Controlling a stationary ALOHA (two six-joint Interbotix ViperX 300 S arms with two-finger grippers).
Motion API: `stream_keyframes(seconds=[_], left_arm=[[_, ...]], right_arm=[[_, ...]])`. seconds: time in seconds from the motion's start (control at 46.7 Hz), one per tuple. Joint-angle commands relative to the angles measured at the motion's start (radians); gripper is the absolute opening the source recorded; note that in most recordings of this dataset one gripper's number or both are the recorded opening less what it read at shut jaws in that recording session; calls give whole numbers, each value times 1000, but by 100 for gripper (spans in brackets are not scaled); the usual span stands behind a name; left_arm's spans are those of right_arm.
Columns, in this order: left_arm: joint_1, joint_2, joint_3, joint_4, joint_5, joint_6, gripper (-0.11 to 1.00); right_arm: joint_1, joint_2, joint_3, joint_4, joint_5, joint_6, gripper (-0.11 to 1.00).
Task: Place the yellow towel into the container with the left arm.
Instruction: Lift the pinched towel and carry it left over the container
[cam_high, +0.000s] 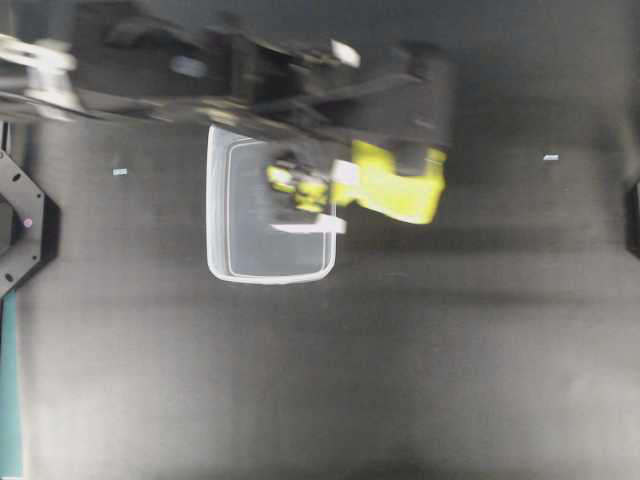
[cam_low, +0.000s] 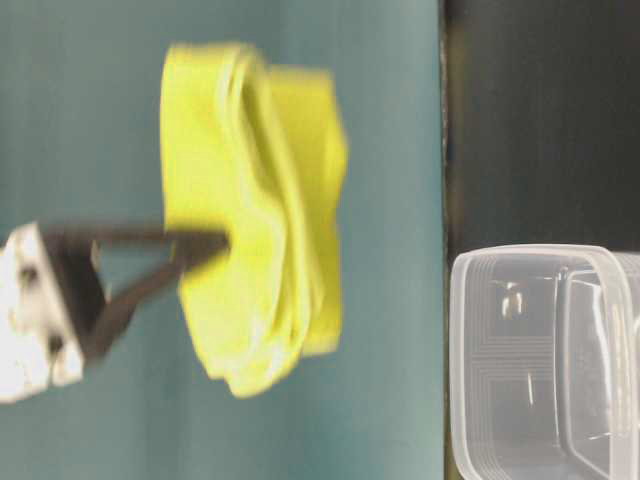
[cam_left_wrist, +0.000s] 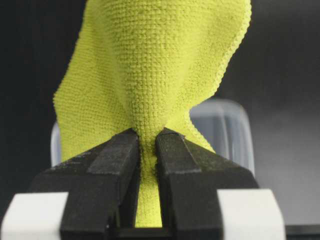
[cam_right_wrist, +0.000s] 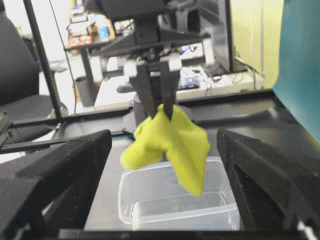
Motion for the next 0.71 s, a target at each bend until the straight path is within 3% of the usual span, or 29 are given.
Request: stream_keyframes(seconds=[0.0, 0.15, 0.279, 0.686], left_arm=[[15, -104, 124, 3, -26, -2, 7], [11, -161, 242, 3, -124, -2, 7], [14, -167, 293, 3, -132, -3, 7], [18, -160, 357, 3, -190, -5, 7]], right_arm=[[-3, 6, -8, 3, -11, 2, 82], [-3, 8, -6, 3, -11, 2, 82], [-3, 6, -5, 3, -14, 2, 82], [-3, 9, 0, 3, -26, 2, 82]])
